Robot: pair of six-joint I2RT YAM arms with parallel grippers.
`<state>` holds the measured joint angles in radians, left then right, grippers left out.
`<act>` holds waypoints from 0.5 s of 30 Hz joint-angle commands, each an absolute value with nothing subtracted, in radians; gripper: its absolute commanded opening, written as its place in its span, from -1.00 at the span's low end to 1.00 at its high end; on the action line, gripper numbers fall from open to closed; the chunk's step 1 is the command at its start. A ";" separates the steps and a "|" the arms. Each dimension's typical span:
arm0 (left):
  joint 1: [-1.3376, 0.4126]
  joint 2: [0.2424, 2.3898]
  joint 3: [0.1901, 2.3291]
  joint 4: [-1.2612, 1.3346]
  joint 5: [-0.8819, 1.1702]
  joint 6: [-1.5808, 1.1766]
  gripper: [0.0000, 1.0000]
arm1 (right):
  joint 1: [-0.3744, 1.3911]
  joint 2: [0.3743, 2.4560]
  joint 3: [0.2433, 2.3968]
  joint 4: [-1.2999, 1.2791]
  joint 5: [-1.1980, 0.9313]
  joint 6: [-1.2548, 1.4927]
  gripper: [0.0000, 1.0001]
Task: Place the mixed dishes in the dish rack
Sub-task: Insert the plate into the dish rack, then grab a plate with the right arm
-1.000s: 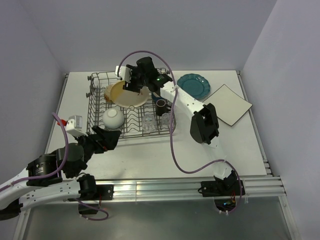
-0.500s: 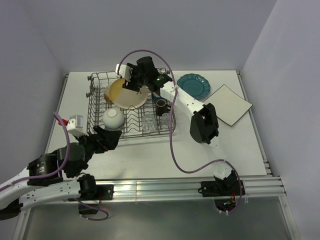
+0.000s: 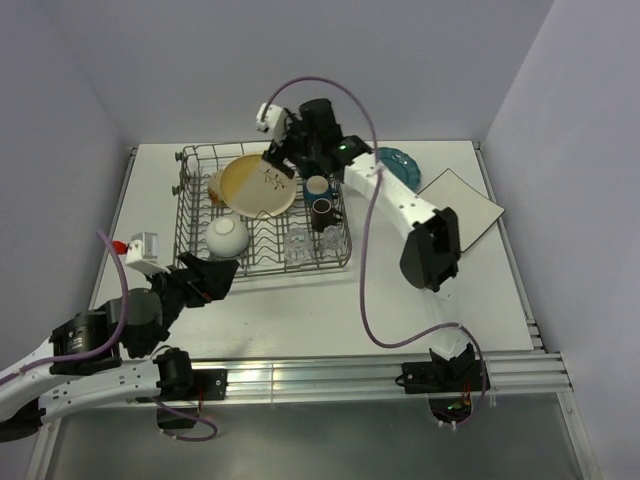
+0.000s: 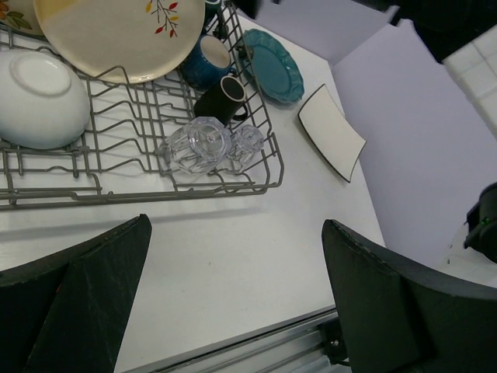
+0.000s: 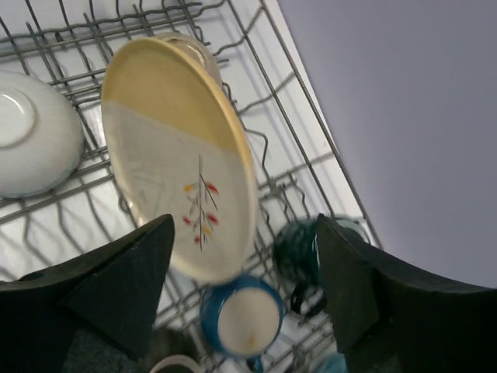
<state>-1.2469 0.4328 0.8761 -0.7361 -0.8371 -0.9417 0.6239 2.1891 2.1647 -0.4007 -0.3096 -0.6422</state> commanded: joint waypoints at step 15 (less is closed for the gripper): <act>-1.246 0.185 0.661 -0.543 -0.928 -1.022 0.98 | -0.059 1.752 1.490 -0.434 -0.695 0.175 0.71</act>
